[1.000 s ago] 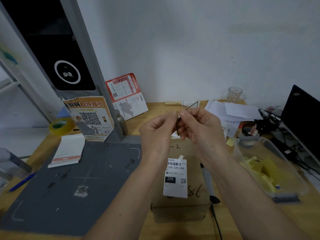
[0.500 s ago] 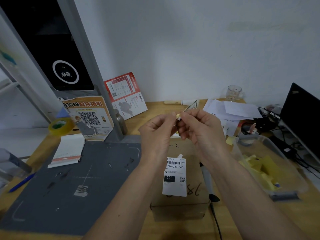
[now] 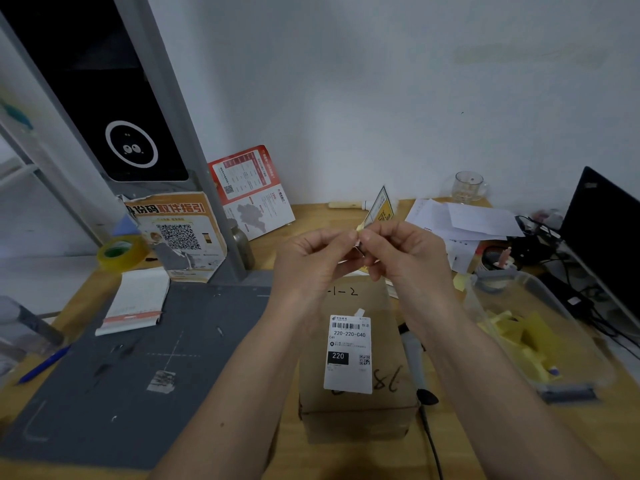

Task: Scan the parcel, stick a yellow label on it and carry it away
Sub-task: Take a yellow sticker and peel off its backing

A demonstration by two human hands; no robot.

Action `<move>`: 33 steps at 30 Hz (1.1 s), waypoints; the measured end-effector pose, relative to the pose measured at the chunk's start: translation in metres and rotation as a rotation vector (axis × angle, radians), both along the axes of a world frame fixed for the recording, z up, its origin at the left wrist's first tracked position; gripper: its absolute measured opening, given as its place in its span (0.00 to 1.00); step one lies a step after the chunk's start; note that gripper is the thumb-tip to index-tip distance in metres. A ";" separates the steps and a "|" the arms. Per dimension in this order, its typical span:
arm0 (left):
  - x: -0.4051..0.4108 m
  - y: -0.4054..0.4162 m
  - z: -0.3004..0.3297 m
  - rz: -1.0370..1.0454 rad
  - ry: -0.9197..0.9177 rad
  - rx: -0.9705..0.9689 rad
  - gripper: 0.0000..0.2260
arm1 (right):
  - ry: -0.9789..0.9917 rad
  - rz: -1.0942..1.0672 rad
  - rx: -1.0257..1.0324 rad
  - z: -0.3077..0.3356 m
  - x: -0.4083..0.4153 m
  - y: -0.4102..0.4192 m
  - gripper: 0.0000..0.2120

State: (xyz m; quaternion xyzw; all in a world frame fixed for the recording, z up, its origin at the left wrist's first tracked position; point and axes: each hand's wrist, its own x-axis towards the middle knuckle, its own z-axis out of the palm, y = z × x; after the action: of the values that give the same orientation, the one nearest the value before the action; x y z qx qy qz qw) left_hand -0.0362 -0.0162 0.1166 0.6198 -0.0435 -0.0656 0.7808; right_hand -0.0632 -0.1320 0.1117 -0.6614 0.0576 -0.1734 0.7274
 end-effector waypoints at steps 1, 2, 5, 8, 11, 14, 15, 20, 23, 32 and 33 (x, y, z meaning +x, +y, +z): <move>-0.001 0.000 0.000 0.005 0.001 0.002 0.05 | 0.005 0.003 0.004 -0.001 0.000 0.000 0.02; -0.001 -0.001 0.000 0.011 0.002 0.005 0.05 | 0.010 0.006 0.009 -0.001 0.000 0.000 0.02; -0.001 -0.002 -0.001 0.022 0.011 0.001 0.05 | 0.022 0.016 0.030 -0.002 0.000 0.001 0.03; -0.001 -0.001 -0.002 0.017 0.045 -0.029 0.05 | 0.026 0.027 0.047 -0.002 0.000 0.001 0.04; 0.000 -0.001 -0.003 0.001 0.079 -0.068 0.05 | 0.030 0.027 0.052 -0.002 0.000 0.000 0.04; 0.002 -0.001 -0.004 -0.025 0.087 -0.092 0.06 | 0.030 0.028 0.049 -0.002 0.001 -0.001 0.04; 0.002 -0.001 -0.004 -0.026 0.083 -0.088 0.06 | 0.031 0.032 0.046 -0.002 0.001 -0.001 0.03; 0.004 0.000 -0.006 0.012 0.052 0.000 0.05 | 0.059 0.087 0.081 -0.001 0.002 -0.003 0.04; 0.006 0.001 -0.006 0.043 0.037 0.062 0.05 | 0.080 0.112 0.117 -0.001 0.004 -0.006 0.04; 0.005 0.002 -0.002 0.074 0.026 0.010 0.05 | 0.086 0.082 0.098 -0.001 0.005 -0.002 0.06; 0.005 0.002 -0.001 0.081 0.028 0.004 0.05 | 0.075 0.063 0.057 -0.001 0.004 0.000 0.05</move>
State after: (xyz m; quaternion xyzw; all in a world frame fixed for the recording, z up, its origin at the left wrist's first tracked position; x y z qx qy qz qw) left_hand -0.0312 -0.0146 0.1153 0.6215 -0.0072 -0.0428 0.7822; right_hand -0.0590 -0.1323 0.1104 -0.6479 0.0688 -0.1240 0.7484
